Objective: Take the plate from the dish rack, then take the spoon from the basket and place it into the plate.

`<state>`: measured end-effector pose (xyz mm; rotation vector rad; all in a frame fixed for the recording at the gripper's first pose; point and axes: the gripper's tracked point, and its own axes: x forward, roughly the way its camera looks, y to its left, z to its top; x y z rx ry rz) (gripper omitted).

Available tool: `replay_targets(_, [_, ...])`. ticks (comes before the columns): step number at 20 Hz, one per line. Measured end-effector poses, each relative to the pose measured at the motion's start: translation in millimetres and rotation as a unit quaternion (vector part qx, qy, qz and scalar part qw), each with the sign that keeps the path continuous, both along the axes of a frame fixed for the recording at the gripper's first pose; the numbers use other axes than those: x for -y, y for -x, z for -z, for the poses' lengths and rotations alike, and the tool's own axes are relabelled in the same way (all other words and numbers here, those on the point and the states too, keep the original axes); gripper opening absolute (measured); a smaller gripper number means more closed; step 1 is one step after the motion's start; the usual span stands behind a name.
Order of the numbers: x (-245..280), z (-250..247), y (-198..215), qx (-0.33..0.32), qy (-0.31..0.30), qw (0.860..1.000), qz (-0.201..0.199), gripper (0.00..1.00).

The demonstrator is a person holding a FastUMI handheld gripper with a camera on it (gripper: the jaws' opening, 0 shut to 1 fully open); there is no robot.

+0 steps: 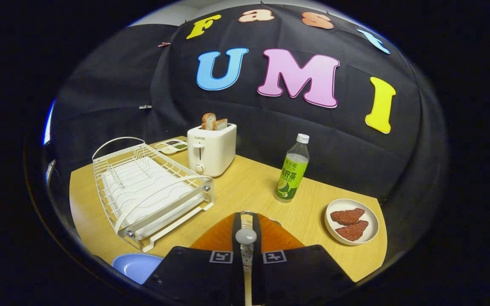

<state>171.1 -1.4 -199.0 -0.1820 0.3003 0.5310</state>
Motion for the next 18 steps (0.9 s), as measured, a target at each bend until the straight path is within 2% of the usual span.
replay_targets(5, [-3,-51,23,0.019,-0.034,0.999,-0.03,0.11])
replay_targets(11, [-19,-95,77,0.033,-0.051,0.994,-0.087,0.1])
replay_targets(14, [-31,-90,108,0.031,-0.042,0.991,-0.125,0.1])
replay_targets(18, [-37,-41,138,0.0,-0.008,0.991,-0.132,0.11])
